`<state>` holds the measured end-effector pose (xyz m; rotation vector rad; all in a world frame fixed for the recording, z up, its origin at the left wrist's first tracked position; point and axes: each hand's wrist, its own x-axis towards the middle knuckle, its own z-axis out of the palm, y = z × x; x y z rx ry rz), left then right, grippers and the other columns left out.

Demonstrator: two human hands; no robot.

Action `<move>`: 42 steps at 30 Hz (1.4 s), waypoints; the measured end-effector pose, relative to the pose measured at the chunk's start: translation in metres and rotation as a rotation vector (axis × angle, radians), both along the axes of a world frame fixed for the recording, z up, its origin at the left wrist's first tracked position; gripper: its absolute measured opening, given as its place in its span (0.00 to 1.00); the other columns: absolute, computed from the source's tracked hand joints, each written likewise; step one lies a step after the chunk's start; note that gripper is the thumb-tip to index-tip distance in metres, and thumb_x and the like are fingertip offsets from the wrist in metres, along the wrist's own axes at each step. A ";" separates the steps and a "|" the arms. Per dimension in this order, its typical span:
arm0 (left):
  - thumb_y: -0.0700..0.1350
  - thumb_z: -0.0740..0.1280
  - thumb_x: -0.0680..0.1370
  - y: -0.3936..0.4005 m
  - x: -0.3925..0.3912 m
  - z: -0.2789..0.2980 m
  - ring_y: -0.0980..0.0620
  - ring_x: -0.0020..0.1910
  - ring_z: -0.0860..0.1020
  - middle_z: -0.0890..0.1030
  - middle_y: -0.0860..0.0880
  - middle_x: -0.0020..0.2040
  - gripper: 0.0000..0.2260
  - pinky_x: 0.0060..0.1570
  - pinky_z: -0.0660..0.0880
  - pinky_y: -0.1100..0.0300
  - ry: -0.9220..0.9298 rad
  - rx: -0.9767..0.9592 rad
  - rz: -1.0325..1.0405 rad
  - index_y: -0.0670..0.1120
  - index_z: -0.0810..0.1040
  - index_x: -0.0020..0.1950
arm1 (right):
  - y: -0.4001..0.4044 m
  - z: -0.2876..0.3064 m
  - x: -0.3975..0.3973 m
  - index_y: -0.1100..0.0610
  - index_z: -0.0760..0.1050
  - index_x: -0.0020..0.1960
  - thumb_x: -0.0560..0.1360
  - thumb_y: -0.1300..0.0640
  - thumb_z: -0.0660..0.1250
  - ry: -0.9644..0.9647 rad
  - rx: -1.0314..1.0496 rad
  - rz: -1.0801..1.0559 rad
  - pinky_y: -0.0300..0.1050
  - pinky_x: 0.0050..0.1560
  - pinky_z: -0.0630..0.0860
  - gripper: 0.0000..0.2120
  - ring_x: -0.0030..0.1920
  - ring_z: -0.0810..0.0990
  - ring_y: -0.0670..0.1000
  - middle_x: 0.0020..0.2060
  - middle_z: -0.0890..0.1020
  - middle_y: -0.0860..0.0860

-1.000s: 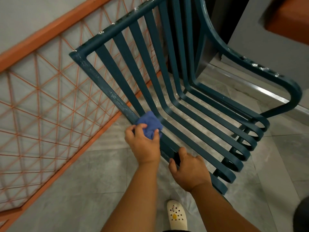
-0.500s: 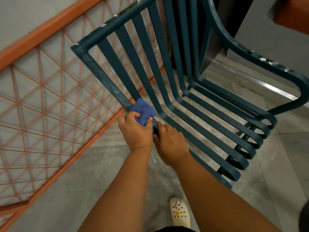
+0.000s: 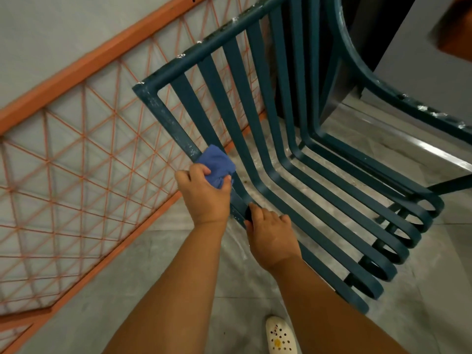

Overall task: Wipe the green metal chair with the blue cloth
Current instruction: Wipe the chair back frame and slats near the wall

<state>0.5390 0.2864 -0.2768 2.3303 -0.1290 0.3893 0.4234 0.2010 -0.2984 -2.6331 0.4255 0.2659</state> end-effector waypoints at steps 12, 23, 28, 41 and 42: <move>0.46 0.80 0.64 0.010 0.042 0.024 0.51 0.41 0.71 0.66 0.49 0.47 0.20 0.39 0.71 0.65 -0.114 -0.029 0.042 0.43 0.70 0.44 | -0.001 0.008 0.005 0.49 0.66 0.61 0.81 0.44 0.51 0.040 0.113 -0.058 0.54 0.68 0.66 0.13 0.55 0.76 0.52 0.55 0.79 0.49; 0.47 0.79 0.65 0.011 0.059 0.044 0.54 0.38 0.68 0.70 0.45 0.47 0.20 0.37 0.66 0.76 -0.121 -0.121 0.128 0.40 0.71 0.44 | -0.001 0.009 0.004 0.48 0.66 0.60 0.82 0.44 0.49 0.047 0.103 -0.055 0.51 0.69 0.65 0.14 0.54 0.76 0.51 0.54 0.78 0.48; 0.47 0.77 0.67 0.003 0.035 0.026 0.58 0.35 0.66 0.72 0.45 0.45 0.19 0.33 0.66 0.75 0.053 -0.155 0.156 0.42 0.69 0.45 | 0.000 0.007 0.006 0.48 0.66 0.59 0.81 0.45 0.49 0.042 0.097 -0.055 0.51 0.67 0.65 0.13 0.52 0.76 0.51 0.52 0.78 0.48; 0.44 0.79 0.66 -0.012 0.023 0.023 0.56 0.38 0.69 0.70 0.47 0.49 0.20 0.36 0.70 0.73 0.116 -0.226 0.234 0.41 0.70 0.47 | 0.002 0.005 0.006 0.49 0.66 0.60 0.81 0.45 0.49 0.056 0.062 -0.061 0.50 0.66 0.66 0.13 0.54 0.77 0.51 0.53 0.79 0.48; 0.43 0.79 0.65 -0.010 0.034 0.029 0.56 0.38 0.69 0.71 0.46 0.50 0.20 0.35 0.68 0.75 0.066 -0.238 0.243 0.41 0.70 0.47 | 0.002 0.006 0.006 0.48 0.66 0.60 0.81 0.45 0.49 0.060 0.069 -0.062 0.51 0.68 0.66 0.14 0.55 0.77 0.51 0.54 0.79 0.48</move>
